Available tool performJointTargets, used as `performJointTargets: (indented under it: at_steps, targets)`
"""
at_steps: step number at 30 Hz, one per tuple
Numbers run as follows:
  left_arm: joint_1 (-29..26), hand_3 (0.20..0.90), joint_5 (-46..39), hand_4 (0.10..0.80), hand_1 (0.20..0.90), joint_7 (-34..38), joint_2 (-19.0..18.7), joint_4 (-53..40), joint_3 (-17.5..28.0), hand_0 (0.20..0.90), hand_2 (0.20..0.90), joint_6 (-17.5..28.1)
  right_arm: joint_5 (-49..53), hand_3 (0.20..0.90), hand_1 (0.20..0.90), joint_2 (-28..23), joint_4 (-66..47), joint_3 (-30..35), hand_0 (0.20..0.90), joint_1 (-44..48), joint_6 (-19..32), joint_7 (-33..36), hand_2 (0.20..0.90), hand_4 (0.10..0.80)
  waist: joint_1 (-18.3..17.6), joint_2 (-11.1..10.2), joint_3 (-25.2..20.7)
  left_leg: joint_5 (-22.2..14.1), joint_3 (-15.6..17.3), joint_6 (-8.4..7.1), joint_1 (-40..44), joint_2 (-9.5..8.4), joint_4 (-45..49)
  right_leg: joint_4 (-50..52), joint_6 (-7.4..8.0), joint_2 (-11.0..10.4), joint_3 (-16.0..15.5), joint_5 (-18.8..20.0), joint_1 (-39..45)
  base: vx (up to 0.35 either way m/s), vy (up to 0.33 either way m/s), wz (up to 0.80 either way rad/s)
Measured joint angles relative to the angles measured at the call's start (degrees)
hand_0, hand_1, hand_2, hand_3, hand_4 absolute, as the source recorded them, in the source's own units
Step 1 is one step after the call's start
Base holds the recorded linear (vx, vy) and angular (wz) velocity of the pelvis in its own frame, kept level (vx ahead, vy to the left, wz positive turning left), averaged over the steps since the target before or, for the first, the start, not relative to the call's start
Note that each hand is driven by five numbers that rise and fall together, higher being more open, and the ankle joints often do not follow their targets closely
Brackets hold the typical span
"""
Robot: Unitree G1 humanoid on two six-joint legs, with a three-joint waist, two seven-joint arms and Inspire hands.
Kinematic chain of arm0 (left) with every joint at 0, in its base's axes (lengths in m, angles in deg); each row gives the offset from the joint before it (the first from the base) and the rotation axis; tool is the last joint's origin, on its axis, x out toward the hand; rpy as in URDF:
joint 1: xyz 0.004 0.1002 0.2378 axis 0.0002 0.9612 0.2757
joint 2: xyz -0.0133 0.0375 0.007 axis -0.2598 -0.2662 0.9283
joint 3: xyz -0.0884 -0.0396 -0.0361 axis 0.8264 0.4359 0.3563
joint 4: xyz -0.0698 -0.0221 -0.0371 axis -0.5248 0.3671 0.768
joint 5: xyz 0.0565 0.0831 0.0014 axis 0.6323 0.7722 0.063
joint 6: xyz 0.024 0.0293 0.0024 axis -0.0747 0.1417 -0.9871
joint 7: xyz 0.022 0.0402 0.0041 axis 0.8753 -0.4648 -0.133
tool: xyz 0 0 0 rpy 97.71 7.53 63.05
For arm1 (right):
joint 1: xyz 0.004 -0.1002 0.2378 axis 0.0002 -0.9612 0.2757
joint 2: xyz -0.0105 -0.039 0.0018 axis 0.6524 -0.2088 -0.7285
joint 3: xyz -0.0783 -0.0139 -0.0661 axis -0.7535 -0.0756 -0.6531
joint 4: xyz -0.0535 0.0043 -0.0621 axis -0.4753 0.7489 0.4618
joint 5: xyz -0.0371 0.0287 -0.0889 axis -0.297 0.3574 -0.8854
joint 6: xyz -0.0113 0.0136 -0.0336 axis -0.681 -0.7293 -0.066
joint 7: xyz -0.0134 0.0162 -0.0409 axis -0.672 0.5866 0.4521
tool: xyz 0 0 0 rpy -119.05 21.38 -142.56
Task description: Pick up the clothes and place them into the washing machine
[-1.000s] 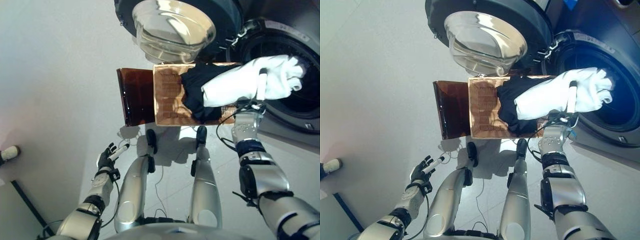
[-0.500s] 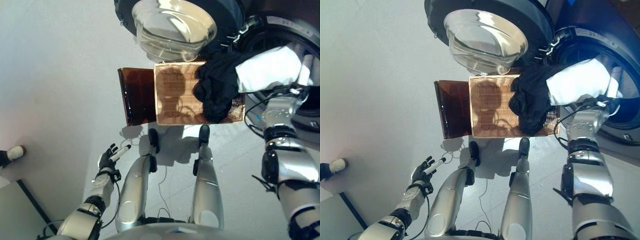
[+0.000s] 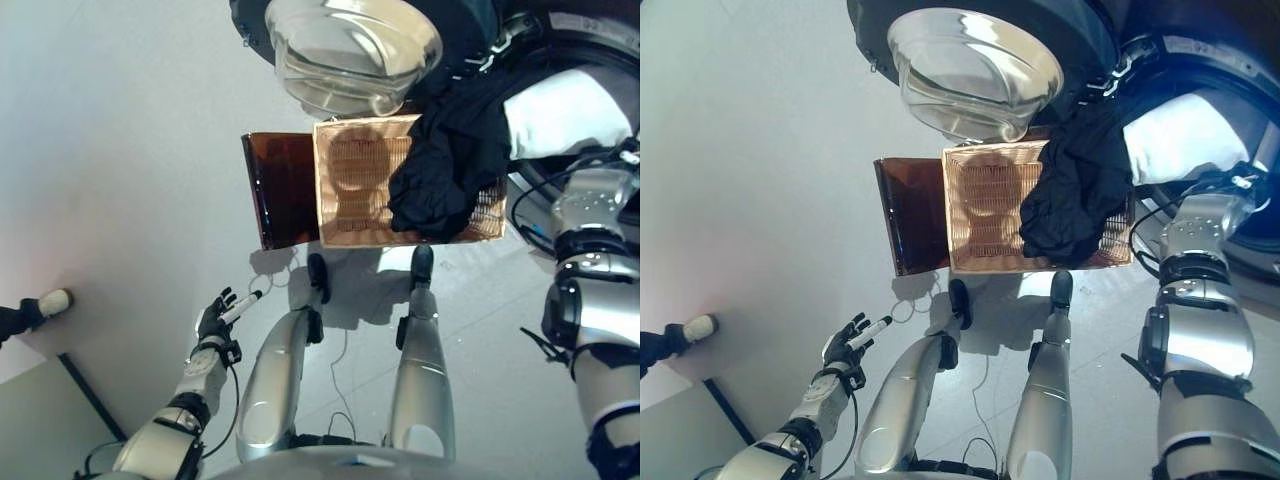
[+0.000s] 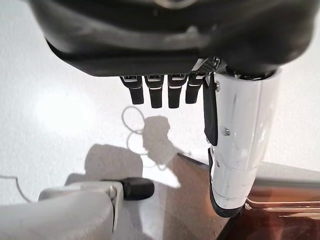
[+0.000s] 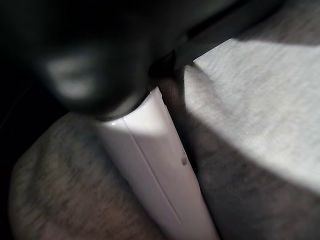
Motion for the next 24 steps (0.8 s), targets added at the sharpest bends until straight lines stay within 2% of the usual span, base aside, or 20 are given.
performJointTargets:
  at_steps: [8,24]
  targets:
    - [0.2,0.900,0.0,0.800,0.900,0.0,0.1,-0.3,0.0,0.900,0.900,0.1,1.0,0.200,0.200,-2.8,0.6,2.6,0.200,4.9,3.7,4.5,0.200,0.300,0.0,1.7,-0.6,0.5,0.3,0.02,0.1,-0.79,-2.0,0.0,0.27,-0.2,1.3,0.1,-1.7,0.022,0.000,-0.07]
    - [0.2,0.900,0.0,0.800,0.900,0.7,0.1,-0.5,-0.1,0.900,0.900,0.1,0.9,0.200,0.200,-5.4,4.3,2.7,0.200,9.4,5.1,9.6,0.200,0.300,-0.1,1.9,-0.6,0.8,0.3,0.49,-1.7,-1.75,-2.2,0.2,0.84,-1.0,1.4,0.2,-3.6,0.010,-0.004,0.01]
